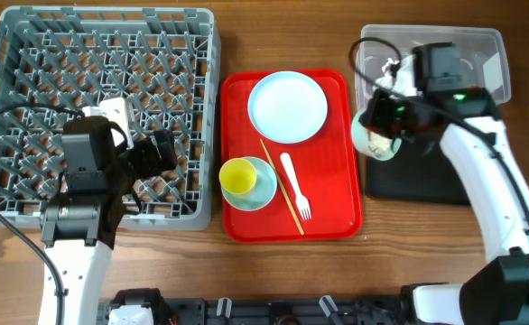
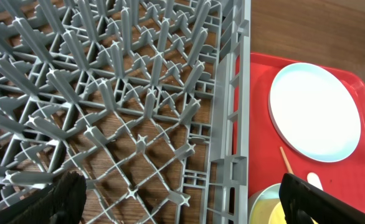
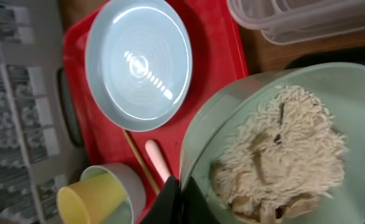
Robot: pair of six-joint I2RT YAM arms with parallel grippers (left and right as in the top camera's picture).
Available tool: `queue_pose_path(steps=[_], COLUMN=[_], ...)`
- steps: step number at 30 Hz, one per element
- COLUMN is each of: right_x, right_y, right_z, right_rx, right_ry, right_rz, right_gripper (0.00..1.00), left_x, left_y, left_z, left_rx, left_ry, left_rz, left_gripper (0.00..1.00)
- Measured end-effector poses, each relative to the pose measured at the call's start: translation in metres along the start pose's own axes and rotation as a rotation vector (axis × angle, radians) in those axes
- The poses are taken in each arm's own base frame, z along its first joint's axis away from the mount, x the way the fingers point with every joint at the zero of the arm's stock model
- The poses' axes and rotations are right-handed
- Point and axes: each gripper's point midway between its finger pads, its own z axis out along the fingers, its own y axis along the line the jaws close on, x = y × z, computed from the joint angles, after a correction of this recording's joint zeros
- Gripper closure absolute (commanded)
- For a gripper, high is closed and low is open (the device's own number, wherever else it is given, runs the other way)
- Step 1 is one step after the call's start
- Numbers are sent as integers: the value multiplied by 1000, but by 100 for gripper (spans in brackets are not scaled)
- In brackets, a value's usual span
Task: Sort waste into correct bins and load items into the dishwasher rack
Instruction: 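Tip the rice bowl over the black tray to pour out rice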
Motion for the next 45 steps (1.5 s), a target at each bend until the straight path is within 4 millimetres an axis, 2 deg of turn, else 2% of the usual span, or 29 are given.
queue_pose_path(steps=[11,17,23,29,40,45], right_x=[-11,-17,-26,-41,-59,-66], right_y=[-15,-45,-68,-84,-124,-135], right_z=[1,4,-4,-20,-55,-74], right_rx=[-290,-404,-555,-710,-820,-899], right_ry=[82,88,80,48,-8,-25], right_rz=[57,182,319,430,689,773], right_gripper=[96,96,96,96,96,96], left_x=[0,0,0,0,0,0], left_y=[0,0,0,0,0,0], left_z=[0,0,0,0,0,0], left_rx=[0,0,0,0,0,0], left_ry=[0,0,0,0,0,0], left_rz=[0,0,0,0,0,0], left_gripper=[0,0,0,0,0,0])
